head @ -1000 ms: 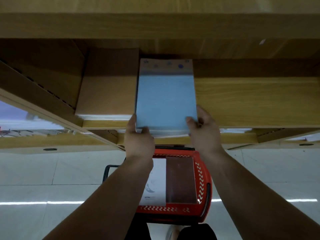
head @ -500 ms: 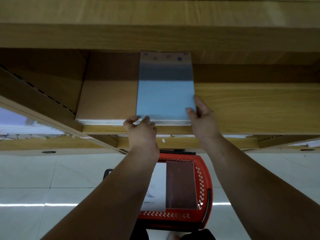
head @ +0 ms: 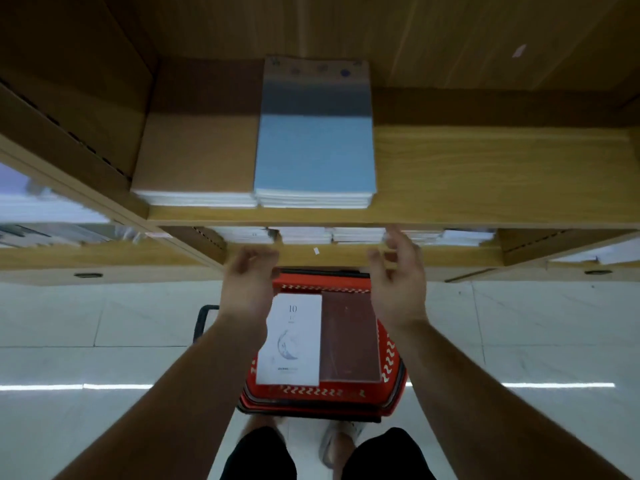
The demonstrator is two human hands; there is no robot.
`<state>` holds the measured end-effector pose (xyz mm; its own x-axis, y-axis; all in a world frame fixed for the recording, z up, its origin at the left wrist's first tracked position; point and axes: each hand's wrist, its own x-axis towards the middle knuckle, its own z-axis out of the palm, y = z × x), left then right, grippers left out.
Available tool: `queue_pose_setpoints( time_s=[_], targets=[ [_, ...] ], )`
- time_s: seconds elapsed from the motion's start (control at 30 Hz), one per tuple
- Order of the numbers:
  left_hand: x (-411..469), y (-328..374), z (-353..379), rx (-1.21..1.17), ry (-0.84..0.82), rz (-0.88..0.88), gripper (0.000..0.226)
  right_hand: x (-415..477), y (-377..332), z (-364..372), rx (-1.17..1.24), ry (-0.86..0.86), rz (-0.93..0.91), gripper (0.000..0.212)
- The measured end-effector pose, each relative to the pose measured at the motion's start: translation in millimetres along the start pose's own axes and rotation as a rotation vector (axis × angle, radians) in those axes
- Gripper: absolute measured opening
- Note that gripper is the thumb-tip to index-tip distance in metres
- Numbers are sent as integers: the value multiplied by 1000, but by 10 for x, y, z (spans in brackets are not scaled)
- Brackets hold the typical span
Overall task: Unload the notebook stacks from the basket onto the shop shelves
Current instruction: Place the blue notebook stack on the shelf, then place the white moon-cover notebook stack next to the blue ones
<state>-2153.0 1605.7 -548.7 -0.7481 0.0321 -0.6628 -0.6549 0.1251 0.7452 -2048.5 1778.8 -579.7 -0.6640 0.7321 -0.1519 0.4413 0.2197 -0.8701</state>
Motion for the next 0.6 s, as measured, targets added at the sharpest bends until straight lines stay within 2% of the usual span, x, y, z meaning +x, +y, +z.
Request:
queue_pose_setpoints(
  time_s=[0.17,0.33,0.43,0.6],
  targets=[
    [123,-1043,-292,301,16,-60,22,-534,853,23,-264,-239,273,45],
    [541,-1731,-527,423,-36,-76,17,-806,1467,398,-386,-453,431,53],
    [820,-2063,-563,529,-73,-46,21,-832,1824,646,-355,-495,528,54],
    [1220,-2662,-548,716,-43,-34,41,-721,2529,1045,-311,-506,637,54]
  ],
)
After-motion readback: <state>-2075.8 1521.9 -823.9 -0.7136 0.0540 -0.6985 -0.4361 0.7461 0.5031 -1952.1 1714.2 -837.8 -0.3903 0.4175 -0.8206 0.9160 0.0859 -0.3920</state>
